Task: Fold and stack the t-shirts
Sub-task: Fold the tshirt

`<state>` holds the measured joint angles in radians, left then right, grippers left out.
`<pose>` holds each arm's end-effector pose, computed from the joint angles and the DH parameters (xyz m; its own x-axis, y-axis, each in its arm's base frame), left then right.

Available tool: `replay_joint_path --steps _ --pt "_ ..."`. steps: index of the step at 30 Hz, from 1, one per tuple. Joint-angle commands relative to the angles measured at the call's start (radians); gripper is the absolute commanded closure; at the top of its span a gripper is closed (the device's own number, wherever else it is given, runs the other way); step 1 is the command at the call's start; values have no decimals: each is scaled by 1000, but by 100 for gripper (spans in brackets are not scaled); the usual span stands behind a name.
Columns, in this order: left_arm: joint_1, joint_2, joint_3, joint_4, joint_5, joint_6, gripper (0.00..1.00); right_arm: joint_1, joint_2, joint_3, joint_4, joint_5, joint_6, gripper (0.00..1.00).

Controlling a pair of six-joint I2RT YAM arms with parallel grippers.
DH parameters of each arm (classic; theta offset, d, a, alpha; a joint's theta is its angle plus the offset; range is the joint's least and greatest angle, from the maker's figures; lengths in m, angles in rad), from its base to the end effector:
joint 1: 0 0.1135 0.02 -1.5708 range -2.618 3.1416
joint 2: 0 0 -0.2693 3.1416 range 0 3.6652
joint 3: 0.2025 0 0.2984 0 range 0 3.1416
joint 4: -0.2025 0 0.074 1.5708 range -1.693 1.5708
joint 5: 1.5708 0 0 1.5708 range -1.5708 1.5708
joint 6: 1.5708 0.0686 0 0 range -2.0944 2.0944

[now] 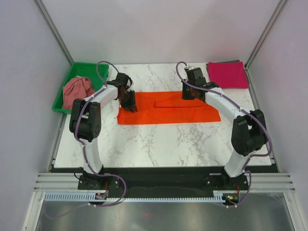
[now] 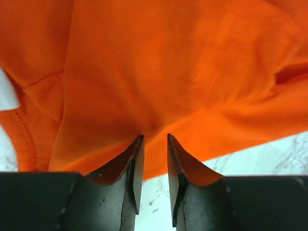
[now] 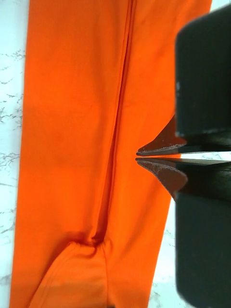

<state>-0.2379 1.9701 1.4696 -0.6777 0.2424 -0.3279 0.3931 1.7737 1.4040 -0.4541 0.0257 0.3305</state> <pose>0.4468 -0.1253 0.1441 -0.9525 -0.0907 -0.2908 0.0119 0.9428 -0.3332 0.4306 0.1766 0.2230 -0.7601 0.0360 -0.6488 -0.1270 0.9710 0.2027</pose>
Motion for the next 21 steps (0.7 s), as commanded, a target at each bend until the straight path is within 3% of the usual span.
replay_joint_path --steps 1,5,11,16,21 --pt "5 70 -2 32 -72 -65 67 3 -117 -3 -14 34 8 89" --pt "3 151 60 32 -152 -60 67 -10 -180 -19 -24 68 13 89" --pt "6 300 266 29 -230 -33 66 -23 -214 -56 26 152 22 90" --pt "12 400 441 30 -219 10 65 -77 -93 -50 80 112 4 88" --pt "25 530 676 30 -97 23 62 -146 90 3 117 140 -16 88"
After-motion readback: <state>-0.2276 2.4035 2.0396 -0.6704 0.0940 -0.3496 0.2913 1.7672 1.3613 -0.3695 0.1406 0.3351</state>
